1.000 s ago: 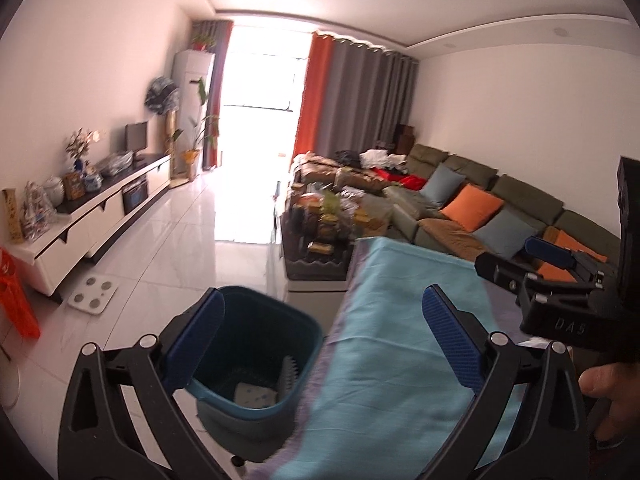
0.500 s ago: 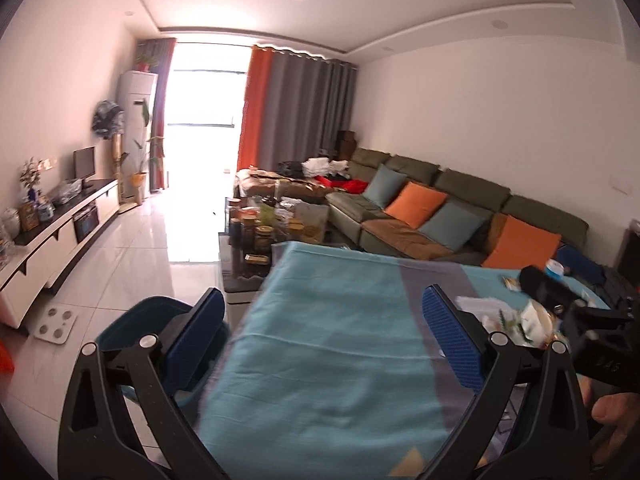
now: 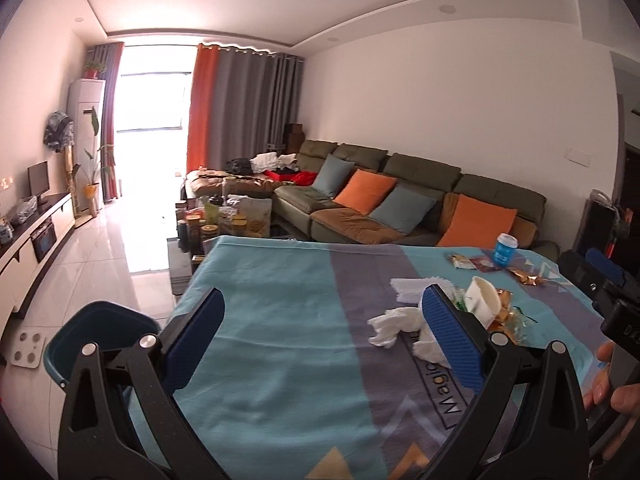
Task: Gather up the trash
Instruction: 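Move both tools back over the table, then grasp the clear plastic bag with the left gripper while the right gripper grasps a gold wrapper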
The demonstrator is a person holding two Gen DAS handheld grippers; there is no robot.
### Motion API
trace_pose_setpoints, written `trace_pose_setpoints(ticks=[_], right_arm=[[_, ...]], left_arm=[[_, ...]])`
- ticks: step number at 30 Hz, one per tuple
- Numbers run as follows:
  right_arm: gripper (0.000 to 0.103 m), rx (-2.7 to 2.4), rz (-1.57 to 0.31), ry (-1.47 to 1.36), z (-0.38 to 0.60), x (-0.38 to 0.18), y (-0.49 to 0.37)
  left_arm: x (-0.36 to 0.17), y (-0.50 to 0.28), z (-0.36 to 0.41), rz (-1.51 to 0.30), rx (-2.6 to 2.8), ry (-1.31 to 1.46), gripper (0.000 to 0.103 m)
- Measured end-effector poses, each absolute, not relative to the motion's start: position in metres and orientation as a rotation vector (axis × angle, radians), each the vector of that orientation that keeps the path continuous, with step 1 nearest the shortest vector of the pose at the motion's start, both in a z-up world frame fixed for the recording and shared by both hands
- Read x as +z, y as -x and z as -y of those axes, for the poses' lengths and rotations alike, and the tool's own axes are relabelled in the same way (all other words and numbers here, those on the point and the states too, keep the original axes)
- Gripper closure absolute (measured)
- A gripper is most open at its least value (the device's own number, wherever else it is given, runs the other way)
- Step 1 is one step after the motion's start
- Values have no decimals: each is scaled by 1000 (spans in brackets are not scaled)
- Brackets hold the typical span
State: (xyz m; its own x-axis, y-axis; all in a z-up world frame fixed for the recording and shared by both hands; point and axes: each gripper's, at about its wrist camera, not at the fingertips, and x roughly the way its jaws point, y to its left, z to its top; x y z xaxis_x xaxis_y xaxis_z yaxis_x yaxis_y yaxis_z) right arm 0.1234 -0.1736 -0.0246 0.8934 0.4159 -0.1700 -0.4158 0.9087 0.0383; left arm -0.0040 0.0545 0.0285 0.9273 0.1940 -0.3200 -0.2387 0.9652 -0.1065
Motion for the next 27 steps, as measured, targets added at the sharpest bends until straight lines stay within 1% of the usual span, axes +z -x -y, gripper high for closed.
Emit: trace_pose_setpoints(ticks=[9, 17, 19, 24, 27], right_arm=[[7, 321, -295, -15, 200, -50, -134], [7, 300, -411, 16, 200, -77, -141], [7, 303, -453, 9, 200, -85, -146], [7, 268, -479, -33, 205, -88, -164], [8, 259, -541, -60, 208, -93, -187]], left_arm=[[13, -12, -32, -350, 94, 118, 6], [-4, -31, -15, -400, 21, 89, 6], [-8, -35, -15, -416, 12, 92, 6], [-12, -43, -13, -431, -9, 85, 6], [-15, -49, -9, -445, -24, 73, 6]])
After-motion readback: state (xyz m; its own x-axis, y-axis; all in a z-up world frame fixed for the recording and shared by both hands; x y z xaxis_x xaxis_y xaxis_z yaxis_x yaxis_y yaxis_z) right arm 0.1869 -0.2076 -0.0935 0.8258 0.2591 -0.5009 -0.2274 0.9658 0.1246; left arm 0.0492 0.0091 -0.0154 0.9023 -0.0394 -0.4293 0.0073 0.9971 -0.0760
